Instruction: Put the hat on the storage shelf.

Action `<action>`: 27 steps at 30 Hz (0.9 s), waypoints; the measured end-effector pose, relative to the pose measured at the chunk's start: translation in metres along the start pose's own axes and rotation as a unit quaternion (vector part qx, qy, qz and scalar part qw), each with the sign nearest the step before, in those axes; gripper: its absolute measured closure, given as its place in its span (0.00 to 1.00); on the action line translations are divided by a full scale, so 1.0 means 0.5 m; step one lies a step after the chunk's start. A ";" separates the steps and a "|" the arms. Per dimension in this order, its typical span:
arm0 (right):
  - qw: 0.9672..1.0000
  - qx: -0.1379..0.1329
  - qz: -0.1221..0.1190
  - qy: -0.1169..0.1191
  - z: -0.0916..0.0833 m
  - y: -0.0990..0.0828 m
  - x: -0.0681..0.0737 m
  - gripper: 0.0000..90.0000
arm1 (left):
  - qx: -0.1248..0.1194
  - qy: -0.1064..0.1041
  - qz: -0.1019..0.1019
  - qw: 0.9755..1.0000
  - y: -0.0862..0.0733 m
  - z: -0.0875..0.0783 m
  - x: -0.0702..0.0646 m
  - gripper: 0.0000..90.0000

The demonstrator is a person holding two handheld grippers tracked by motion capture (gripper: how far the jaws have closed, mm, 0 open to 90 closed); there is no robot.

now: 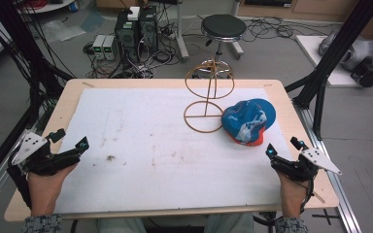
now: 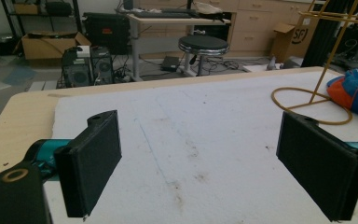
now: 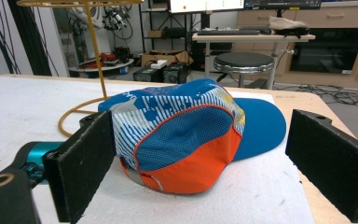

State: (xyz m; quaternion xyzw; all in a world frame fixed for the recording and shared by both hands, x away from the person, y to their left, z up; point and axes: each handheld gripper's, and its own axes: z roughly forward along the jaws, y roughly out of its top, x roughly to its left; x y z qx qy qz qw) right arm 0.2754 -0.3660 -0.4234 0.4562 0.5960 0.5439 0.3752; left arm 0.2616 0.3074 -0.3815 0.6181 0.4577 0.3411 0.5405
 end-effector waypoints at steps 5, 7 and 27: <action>1.000 0.001 -0.002 -0.001 -0.001 -0.001 -0.001 0.08 | 0.004 0.001 0.000 1.000 -0.001 0.002 -0.001 0.16; 1.000 0.003 0.001 -0.002 0.000 -0.001 -0.002 0.08 | 0.003 0.000 0.001 1.000 -0.001 0.002 -0.002 0.16; 1.000 0.013 -0.016 -0.002 0.013 0.001 0.011 0.09 | 0.005 0.001 -0.004 1.000 -0.003 0.001 0.002 0.16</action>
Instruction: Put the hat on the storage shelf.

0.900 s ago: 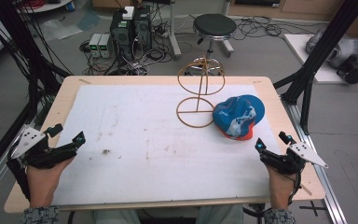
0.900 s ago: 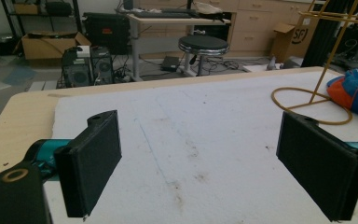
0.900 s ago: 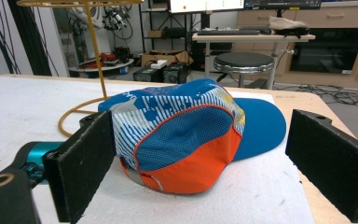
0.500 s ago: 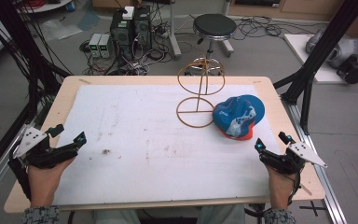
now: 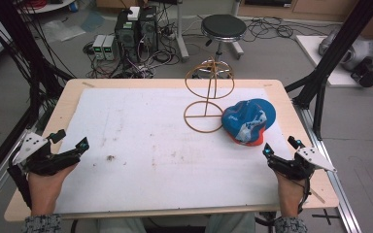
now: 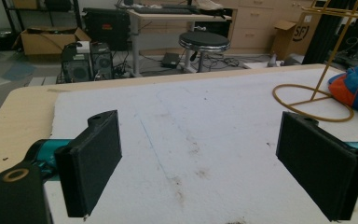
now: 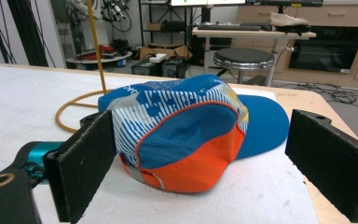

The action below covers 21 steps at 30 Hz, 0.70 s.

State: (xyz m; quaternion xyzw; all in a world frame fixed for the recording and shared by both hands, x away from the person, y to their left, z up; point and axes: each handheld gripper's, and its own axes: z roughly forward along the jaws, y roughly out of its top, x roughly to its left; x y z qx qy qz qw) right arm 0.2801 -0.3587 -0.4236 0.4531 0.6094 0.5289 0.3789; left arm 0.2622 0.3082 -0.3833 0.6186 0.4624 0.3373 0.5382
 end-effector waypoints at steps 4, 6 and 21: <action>1.000 0.001 -0.006 -0.003 0.004 0.004 0.008 0.09 | 0.000 -0.001 0.001 1.000 0.001 -0.001 0.000 0.16; 1.000 0.002 -0.010 -0.006 0.007 0.006 0.010 0.09 | 0.000 -0.001 0.001 1.000 0.001 -0.001 0.000 0.16; 0.999 0.018 -0.031 -0.020 0.097 0.052 0.038 0.19 | 0.001 -0.003 -0.001 1.000 0.000 0.003 0.000 0.16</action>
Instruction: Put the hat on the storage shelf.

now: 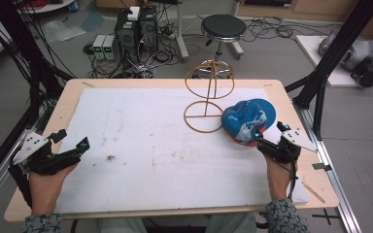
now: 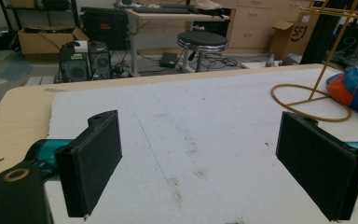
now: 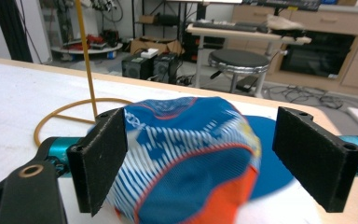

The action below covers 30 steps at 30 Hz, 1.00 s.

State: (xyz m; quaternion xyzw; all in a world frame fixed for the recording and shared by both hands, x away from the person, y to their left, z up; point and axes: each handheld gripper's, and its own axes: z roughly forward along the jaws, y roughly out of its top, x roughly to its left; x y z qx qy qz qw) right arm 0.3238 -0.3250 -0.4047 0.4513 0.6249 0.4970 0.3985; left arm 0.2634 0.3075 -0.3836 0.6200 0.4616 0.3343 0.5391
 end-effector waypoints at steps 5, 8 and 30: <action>1.000 0.023 0.013 -0.007 0.053 0.025 0.021 0.19 | 0.000 -0.001 0.000 1.000 0.000 0.000 0.001 0.16; 0.999 0.035 0.023 -0.017 0.075 0.033 0.030 0.21 | -0.002 -0.002 -0.003 1.000 0.000 -0.002 0.002 0.16; 0.993 0.100 0.024 -0.052 0.170 0.032 -0.031 0.49 | -0.001 -0.010 0.001 1.000 0.002 0.001 -0.002 0.16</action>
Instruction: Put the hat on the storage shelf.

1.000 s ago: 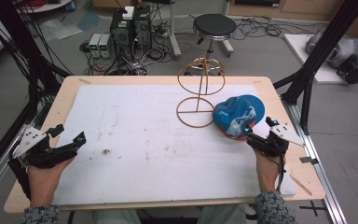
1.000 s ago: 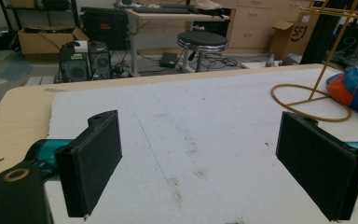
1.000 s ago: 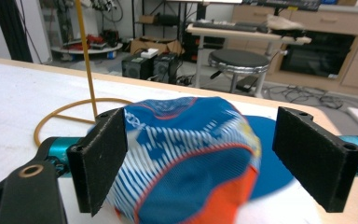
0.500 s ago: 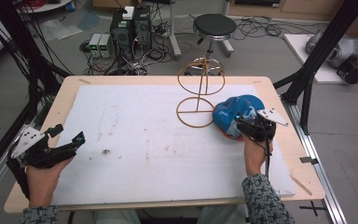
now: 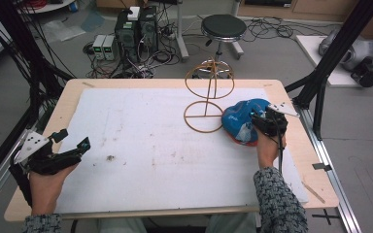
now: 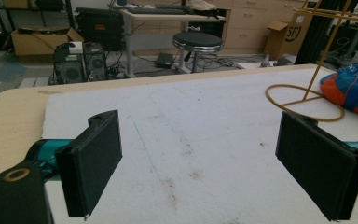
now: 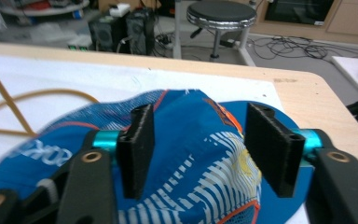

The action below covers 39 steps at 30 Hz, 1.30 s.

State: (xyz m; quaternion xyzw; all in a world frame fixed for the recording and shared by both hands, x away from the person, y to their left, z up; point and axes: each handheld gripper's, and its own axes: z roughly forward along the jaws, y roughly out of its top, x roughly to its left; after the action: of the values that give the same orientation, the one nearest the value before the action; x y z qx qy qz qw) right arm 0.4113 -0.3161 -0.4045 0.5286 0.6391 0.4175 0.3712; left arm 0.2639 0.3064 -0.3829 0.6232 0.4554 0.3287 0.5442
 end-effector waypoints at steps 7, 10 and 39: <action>1.000 0.014 -0.019 -0.001 0.011 -0.005 0.000 0.62 | -0.001 0.002 -0.001 1.000 0.000 -0.002 0.002 0.16; 0.999 0.017 -0.033 -0.002 0.014 -0.006 0.003 0.67 | -0.001 0.001 -0.001 1.000 0.000 -0.002 0.003 0.16; 1.000 0.000 -0.013 -0.010 -0.010 0.034 -0.022 0.99 | -0.004 0.002 -0.006 1.000 0.001 -0.006 0.008 0.16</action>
State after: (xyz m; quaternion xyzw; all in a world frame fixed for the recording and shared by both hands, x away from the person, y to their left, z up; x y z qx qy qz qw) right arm 0.4147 -0.3263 -0.3865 0.5244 0.6421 0.4075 0.3830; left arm 0.2628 0.3113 -0.3819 0.6171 0.4592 0.3288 0.5480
